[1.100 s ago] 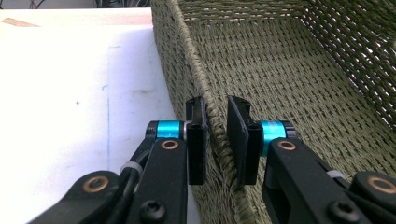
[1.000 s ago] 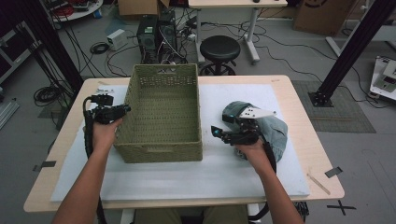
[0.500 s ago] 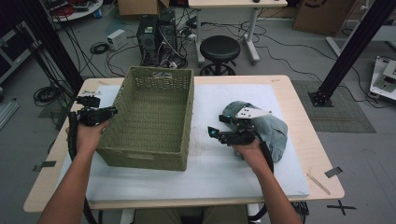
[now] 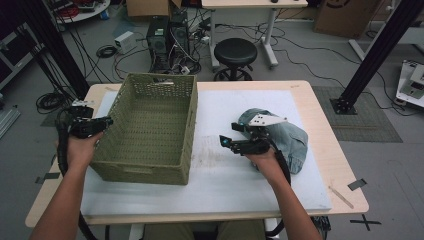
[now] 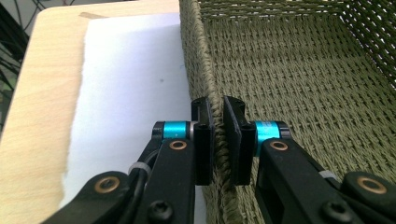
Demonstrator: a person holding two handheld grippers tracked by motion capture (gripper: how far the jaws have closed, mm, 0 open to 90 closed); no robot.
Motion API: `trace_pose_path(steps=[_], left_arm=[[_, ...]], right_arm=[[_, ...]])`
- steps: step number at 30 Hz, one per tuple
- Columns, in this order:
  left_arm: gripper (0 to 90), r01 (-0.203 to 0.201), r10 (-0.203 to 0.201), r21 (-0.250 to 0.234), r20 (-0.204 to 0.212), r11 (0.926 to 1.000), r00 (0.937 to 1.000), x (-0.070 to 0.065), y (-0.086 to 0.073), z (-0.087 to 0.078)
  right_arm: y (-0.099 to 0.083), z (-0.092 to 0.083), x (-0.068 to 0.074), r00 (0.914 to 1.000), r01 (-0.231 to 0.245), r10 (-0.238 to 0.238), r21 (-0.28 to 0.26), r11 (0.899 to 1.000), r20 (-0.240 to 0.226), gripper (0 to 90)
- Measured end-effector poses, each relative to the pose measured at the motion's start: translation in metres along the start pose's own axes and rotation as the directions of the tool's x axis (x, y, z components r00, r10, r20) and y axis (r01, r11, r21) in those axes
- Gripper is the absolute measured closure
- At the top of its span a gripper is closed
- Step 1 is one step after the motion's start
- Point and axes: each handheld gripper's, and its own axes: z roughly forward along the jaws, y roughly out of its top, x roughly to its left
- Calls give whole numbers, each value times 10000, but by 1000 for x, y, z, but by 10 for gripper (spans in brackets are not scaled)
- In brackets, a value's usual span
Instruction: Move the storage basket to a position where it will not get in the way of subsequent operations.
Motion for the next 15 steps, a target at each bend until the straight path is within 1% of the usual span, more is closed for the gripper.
trace_pose_path(steps=[2, 5, 15], left_arm=[[826, 79, -79, 0, -70, 10000, 9999, 4, -1, -2], [826, 76, -76, 13, -209, 10000, 9998, 10, -3, -5], [826, 406, -407, -31, -529, 9992, 9978, 32, -9, -14]], right_arm=[[0, 0, 0, 10000, -7, 7, -1, 10000, -2, 248], [1, 0, 0, 10000, 29, -29, 14, 10000, -6, 248], [1, 1, 2, 9999, 116, -116, 48, 9999, -19, 241]])
